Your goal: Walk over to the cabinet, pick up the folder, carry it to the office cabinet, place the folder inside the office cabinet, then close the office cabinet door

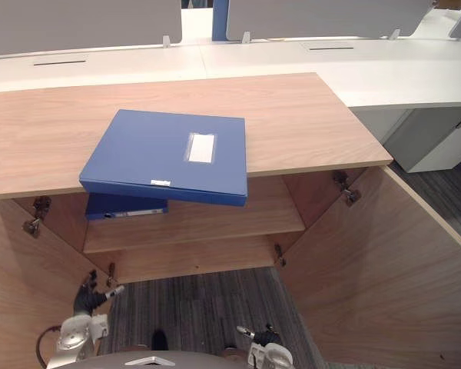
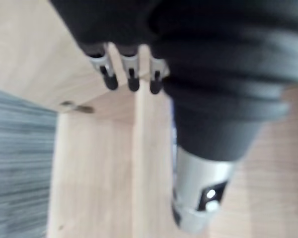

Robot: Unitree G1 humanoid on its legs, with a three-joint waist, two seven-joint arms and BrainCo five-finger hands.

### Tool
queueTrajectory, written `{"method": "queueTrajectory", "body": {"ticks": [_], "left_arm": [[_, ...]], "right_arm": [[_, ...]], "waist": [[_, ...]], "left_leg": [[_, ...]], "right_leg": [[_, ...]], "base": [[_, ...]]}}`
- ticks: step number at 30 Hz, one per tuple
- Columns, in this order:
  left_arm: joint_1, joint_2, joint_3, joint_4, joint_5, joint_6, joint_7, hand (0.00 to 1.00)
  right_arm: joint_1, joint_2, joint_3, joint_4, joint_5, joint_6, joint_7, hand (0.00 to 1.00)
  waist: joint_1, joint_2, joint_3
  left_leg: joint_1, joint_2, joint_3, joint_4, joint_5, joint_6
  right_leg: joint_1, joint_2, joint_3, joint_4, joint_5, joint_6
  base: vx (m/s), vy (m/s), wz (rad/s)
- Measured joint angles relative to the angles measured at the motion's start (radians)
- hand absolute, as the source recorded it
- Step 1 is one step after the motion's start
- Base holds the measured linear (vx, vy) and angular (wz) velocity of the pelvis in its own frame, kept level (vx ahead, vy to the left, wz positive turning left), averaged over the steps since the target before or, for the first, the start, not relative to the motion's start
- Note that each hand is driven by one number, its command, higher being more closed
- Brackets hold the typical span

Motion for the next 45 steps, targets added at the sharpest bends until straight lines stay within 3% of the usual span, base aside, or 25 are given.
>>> {"method": "queueTrajectory", "body": {"ticks": [8, 17, 23, 31, 35, 45], "left_arm": [[0.054, 0.041, -0.009, -0.414, 0.141, -0.044, 0.046, 0.0], [0.073, 0.058, -0.049, -0.665, 0.195, -0.105, 0.087, 0.0], [0.075, 0.091, -0.057, -0.721, 0.197, -0.118, 0.092, 0.0], [0.066, 0.179, -0.083, -0.8, 0.395, -0.13, 0.129, 0.0], [0.04, 0.206, -0.151, -0.8, 0.478, -0.129, 0.147, 0.0], [-0.033, 0.247, -0.283, -0.793, 0.602, -0.127, 0.152, 0.0]], "right_arm": [[0.036, 0.002, 0.037, -0.057, -0.001, -0.008, 0.003, 0.0], [0.041, -0.001, 0.042, -0.053, -0.001, -0.014, 0.003, 0.0], [0.042, -0.003, 0.045, -0.04, -0.002, -0.014, 0.004, 0.0], [0.029, -0.011, 0.082, -0.014, -0.003, -0.018, 0.004, 0.0], [0.029, -0.022, 0.083, -0.008, -0.022, -0.018, 0.003, 0.0], [0.008, -0.048, 0.104, 0.024, -0.036, -0.018, 0.002, 0.0]], "waist": [[0.019, 0.016, -0.01], [0.019, 0.025, -0.023], [0.018, 0.022, -0.03], [-0.001, 0.014, -0.048], [-0.006, 0.015, -0.051], [-0.035, 0.018, -0.056]], "left_leg": [[0.048, -0.004, -0.024, 0.0, -0.008, 0.001], [0.061, 0.002, -0.048, -0.001, -0.007, 0.0], [0.066, 0.003, -0.05, -0.001, -0.006, 0.0], [0.067, 0.001, -0.057, -0.001, -0.006, -0.001], [0.067, 0.002, -0.057, -0.001, -0.006, -0.001], [0.067, 0.003, -0.052, -0.001, -0.007, -0.001]], "right_leg": [[0.084, 0.0, -0.031, -0.038, 0.011, 0.01], [0.109, 0.009, -0.051, -0.042, 0.002, -0.005], [0.114, 0.01, -0.052, -0.047, 0.001, -0.006], [0.122, 0.011, -0.057, -0.056, 0.002, -0.006], [0.122, 0.012, -0.057, -0.057, 0.002, -0.007], [0.121, 0.014, -0.051, -0.06, 0.002, -0.008]], "base": [[0.04, -0.008, 0.1], [-0.01, -0.019, 0.06], [-0.01, -0.002, 0.0], [0.0, -0.004, 0.02], [0.0, 0.0, 0.0], [0.0, 0.0, -0.01]]}}
